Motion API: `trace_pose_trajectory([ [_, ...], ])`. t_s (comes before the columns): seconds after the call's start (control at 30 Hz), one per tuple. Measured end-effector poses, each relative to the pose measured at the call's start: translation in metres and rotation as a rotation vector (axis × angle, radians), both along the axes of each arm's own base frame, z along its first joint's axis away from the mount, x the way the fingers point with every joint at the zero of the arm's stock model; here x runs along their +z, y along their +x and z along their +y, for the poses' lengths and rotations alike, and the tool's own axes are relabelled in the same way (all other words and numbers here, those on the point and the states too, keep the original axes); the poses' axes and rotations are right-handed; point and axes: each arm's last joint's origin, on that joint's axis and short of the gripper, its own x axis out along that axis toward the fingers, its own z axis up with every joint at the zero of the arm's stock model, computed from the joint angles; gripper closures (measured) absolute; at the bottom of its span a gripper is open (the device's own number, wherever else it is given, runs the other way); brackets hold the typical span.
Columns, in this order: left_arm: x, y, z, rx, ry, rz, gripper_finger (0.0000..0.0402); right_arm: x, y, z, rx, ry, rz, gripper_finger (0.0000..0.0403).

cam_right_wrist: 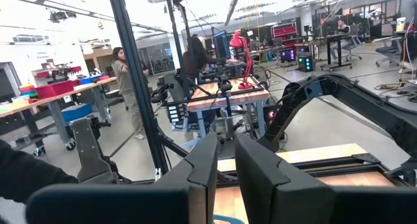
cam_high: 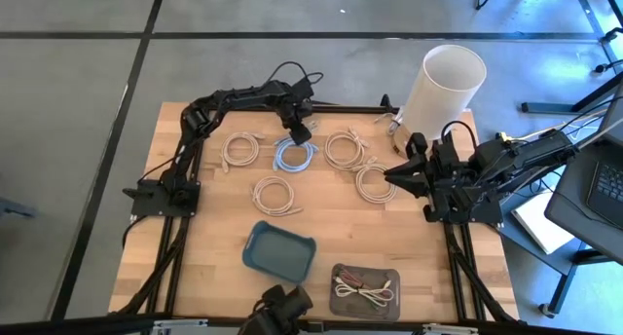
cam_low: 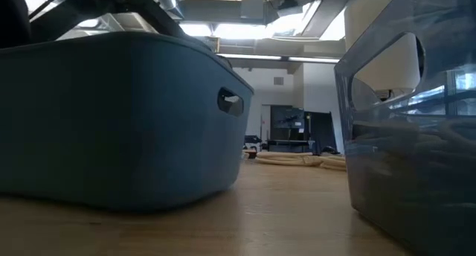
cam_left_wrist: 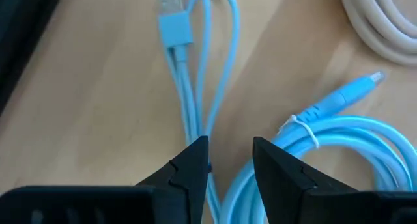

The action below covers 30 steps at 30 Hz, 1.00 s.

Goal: Pick & Place USB Port
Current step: Put the blue charger cable into the black bin

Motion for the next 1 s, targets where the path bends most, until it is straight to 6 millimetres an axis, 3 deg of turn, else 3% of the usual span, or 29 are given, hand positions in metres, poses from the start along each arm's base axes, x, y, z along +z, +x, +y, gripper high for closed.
trace_pose_trajectory([
  [0.47, 0.004, -0.003, 0.008, 0.039, 0.018, -0.006, 0.0285, 0.000, 0.000, 0.000, 0.009, 0.001, 0.000, 0.0344],
  [0.77, 0.004, -0.002, 0.008, 0.064, 0.018, 0.000, 0.0231, 0.000, 0.000, 0.001, 0.022, 0.021, 0.002, 0.0344],
  [1.0, -0.016, -0.002, 0.008, 0.116, -0.062, 0.051, 0.0219, 0.000, 0.000, 0.001, 0.022, 0.022, 0.001, 0.0344],
])
